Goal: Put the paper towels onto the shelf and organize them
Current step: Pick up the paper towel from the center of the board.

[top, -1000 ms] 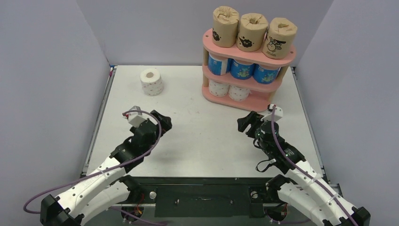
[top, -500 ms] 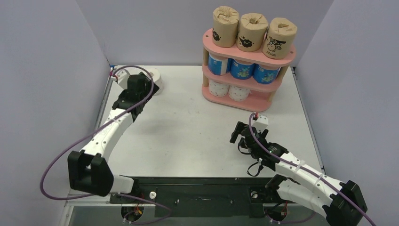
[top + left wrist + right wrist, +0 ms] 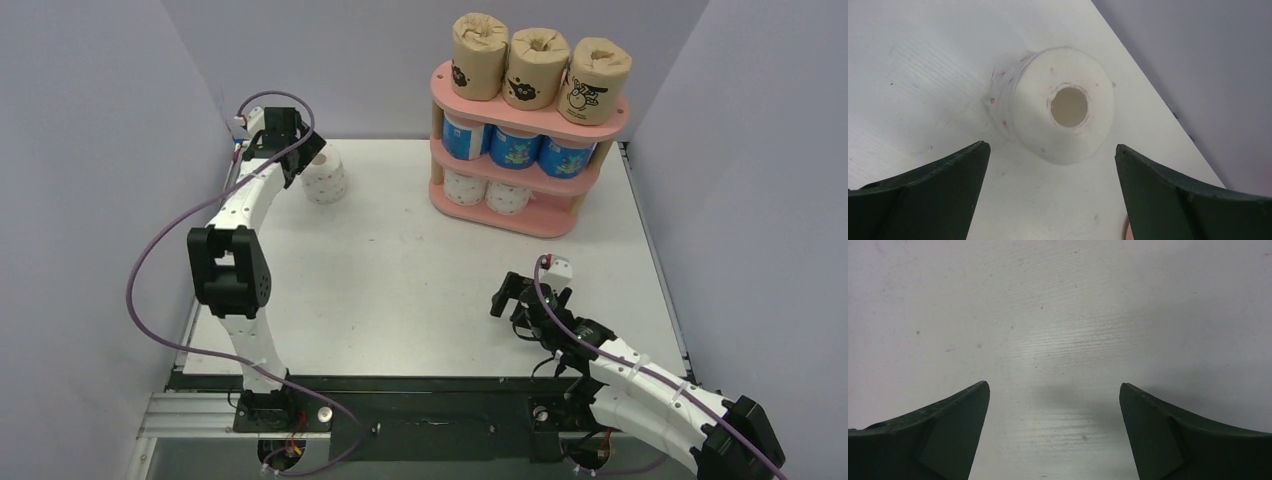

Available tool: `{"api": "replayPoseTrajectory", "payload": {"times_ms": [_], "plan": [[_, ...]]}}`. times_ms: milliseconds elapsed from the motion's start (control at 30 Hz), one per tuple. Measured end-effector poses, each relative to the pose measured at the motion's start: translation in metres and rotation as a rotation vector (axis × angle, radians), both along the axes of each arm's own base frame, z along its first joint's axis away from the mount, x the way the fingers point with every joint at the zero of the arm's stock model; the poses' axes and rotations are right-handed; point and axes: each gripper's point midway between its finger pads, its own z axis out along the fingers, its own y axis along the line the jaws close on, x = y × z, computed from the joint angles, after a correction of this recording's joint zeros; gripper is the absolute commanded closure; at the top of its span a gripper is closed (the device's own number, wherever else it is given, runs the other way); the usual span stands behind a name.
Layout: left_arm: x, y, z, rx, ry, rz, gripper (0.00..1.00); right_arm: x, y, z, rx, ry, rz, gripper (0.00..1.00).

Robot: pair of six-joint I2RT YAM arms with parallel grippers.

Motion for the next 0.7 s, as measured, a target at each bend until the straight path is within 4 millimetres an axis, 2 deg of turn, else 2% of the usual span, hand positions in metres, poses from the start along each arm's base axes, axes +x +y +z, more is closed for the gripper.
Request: {"api": "replayPoseTrajectory", "payload": {"times_ms": [67,133,267,367,533,700], "plan": [[0.018,-0.003,-0.013,-0.001,0.019,-0.013,0.01,0.002,0.005,0.007,0.027,-0.027,0.018,0.03],[0.027,-0.004,-0.028,0.002,0.056,-0.016,0.02,0.005,0.008,0.014,0.042,-0.055,0.033,0.03],[0.034,-0.002,-0.054,0.014,0.122,-0.011,0.08,0.007,0.009,0.017,0.034,-0.071,0.049,0.03],[0.031,0.001,-0.068,0.028,0.166,-0.001,0.11,0.007,0.009,0.017,0.027,-0.073,0.054,0.04],[0.030,0.005,-0.069,0.043,0.169,0.017,0.17,0.007,0.008,0.012,0.004,-0.057,0.060,0.04],[0.029,0.009,-0.070,0.046,0.172,0.031,0.18,0.007,0.008,0.007,-0.009,-0.045,0.063,0.04]]}}
